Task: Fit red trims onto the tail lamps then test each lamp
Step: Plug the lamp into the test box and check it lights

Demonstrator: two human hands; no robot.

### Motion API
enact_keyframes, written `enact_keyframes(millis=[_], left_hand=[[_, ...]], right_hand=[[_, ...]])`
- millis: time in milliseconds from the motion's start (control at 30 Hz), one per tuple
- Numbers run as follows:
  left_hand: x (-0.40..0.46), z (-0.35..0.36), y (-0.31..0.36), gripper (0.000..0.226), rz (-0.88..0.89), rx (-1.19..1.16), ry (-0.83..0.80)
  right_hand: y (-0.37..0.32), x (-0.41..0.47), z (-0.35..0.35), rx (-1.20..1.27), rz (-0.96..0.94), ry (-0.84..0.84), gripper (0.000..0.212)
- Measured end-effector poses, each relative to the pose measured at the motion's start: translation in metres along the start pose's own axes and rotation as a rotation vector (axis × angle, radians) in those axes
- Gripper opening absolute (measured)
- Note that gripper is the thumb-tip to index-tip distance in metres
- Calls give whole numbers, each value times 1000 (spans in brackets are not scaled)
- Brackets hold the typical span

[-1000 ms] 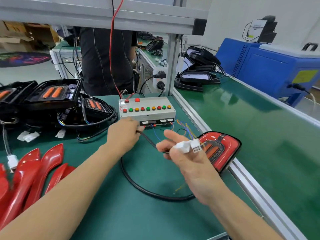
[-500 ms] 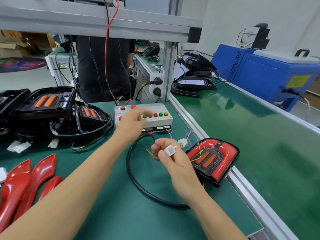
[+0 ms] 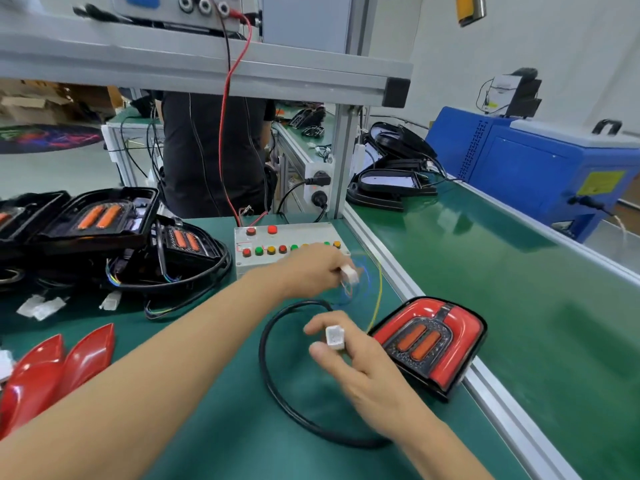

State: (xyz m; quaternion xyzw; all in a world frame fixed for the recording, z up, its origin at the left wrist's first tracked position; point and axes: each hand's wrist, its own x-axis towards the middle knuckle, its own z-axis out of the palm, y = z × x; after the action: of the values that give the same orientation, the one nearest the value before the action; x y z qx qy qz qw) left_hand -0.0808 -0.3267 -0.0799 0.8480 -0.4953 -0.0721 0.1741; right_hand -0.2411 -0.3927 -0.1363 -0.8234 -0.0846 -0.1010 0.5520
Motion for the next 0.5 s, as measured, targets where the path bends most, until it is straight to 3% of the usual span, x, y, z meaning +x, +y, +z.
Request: enact_keyframes(millis=[100,167,200,333,500], left_hand=[[0,9,-35,45,-225,293,134],[-1,17,-49,53,-305,394,126],[0,21,-53,52,-325,439,146],[11,32,-60,50,-334,579,253],[19,34,-81,66,-374,603,308]], right_hand=[[0,23,-11,307,160,0,45],[0,32,-23,481,139,24,35],[1,35,-27,499,112,50,25],[6,44,-37,516,65,138,23],[11,66,-41,386,100,310,21]])
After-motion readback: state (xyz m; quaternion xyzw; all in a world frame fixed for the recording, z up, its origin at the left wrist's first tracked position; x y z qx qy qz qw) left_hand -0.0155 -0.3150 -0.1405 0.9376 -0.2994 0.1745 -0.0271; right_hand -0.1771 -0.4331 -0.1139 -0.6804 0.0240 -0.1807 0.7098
